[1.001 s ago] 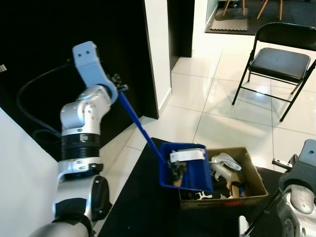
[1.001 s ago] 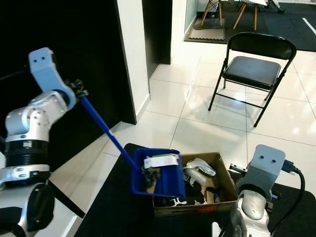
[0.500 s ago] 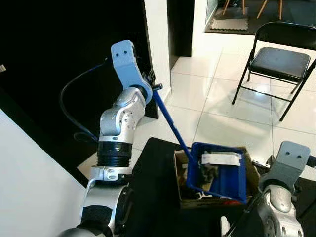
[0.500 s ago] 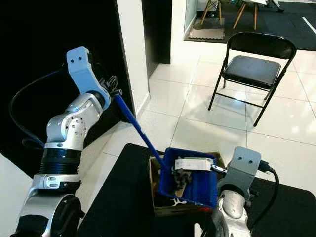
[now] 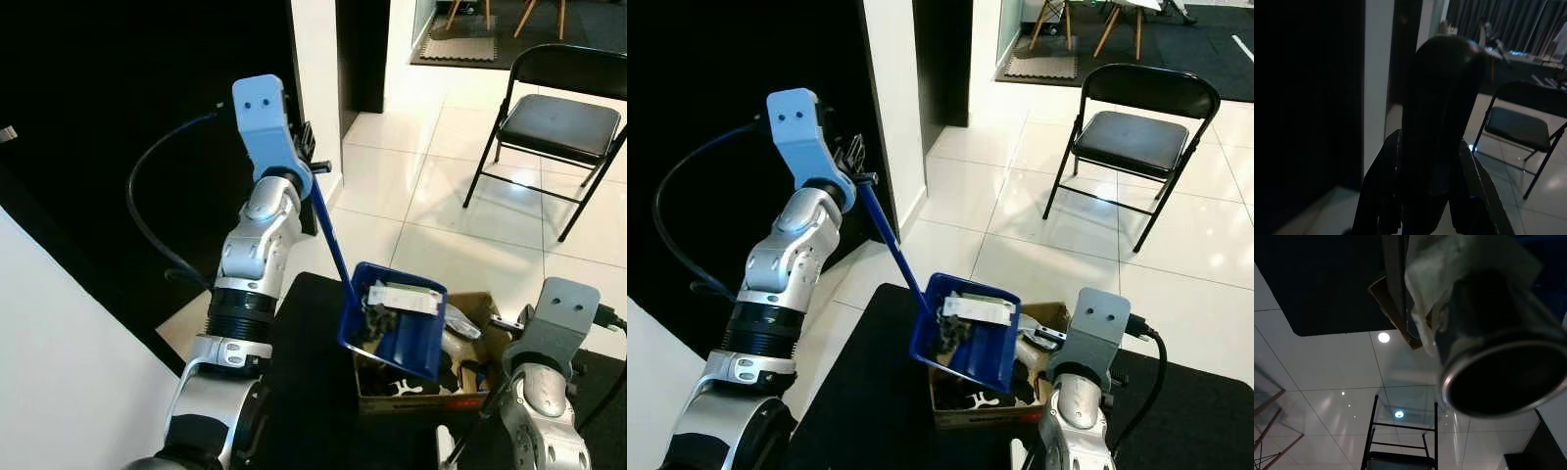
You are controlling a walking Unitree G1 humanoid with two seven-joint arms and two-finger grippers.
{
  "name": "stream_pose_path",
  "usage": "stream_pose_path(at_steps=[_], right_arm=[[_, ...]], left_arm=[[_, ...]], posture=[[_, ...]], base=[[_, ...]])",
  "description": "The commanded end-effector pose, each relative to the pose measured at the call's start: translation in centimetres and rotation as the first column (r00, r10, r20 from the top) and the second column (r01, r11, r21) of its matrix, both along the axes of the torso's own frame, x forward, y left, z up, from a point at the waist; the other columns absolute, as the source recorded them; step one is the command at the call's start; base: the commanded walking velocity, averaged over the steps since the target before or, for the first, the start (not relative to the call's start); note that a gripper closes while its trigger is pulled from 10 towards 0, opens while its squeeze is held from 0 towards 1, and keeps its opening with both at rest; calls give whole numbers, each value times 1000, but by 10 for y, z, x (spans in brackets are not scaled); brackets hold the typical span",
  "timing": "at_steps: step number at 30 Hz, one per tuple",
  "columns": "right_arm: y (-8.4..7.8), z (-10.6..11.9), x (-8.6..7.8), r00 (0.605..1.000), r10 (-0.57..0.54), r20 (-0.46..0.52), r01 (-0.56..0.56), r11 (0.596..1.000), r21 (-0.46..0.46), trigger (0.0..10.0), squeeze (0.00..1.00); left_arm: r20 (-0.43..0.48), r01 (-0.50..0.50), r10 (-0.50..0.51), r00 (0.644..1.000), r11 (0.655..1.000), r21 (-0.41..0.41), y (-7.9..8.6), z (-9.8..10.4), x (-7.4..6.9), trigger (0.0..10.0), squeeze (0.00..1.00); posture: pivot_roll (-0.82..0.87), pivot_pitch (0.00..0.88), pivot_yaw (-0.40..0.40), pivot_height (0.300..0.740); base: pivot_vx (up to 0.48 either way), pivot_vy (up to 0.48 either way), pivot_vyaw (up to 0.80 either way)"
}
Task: Sweep floor
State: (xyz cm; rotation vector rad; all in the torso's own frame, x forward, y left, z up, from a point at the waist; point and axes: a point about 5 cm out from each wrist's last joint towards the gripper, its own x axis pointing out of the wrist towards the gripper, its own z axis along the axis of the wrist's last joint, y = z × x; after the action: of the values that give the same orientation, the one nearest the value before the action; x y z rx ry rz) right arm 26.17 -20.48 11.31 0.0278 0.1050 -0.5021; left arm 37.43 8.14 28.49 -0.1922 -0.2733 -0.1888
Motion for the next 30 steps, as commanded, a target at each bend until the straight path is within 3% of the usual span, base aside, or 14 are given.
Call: stream_pose_path(at_steps=[1, 4, 10, 18, 30], right_arm=[[3, 0, 0, 1000, 1, 12, -1, 1000, -4, 10000, 0], [3, 0, 0, 1000, 0, 14, 0, 1000, -5, 10000, 0], [2, -1, 0, 1000, -3, 13, 3, 1000, -7, 10000, 0], [3, -2, -1, 1000, -3, 14, 3, 1000, -6, 10000, 0], [6, -4, -3, 1000, 1, 6, -1, 1000, -1, 10000, 0]], left_arm=[[63, 34, -32, 998, 999, -24, -9, 6, -5, 10000, 0], [74, 50, -45, 996, 996, -68, -16, 9, -6, 10000, 0], [113, 75, -68, 991, 996, -51, -28, 11, -11, 10000, 0], [182, 91, -91, 979, 996, 10, -43, 10, -20, 10000, 0], [255, 63, -91, 963, 991, 118, -50, 10, -25, 10000, 0]], posture=[[-68, 96, 102, 740], [-75, 94, 106, 740], [-78, 93, 108, 740], [-80, 92, 110, 740], [-77, 100, 116, 740]], base=[[0, 0, 0], [0, 0, 0], [0, 0, 0], [0, 0, 0], [0, 0, 0]])
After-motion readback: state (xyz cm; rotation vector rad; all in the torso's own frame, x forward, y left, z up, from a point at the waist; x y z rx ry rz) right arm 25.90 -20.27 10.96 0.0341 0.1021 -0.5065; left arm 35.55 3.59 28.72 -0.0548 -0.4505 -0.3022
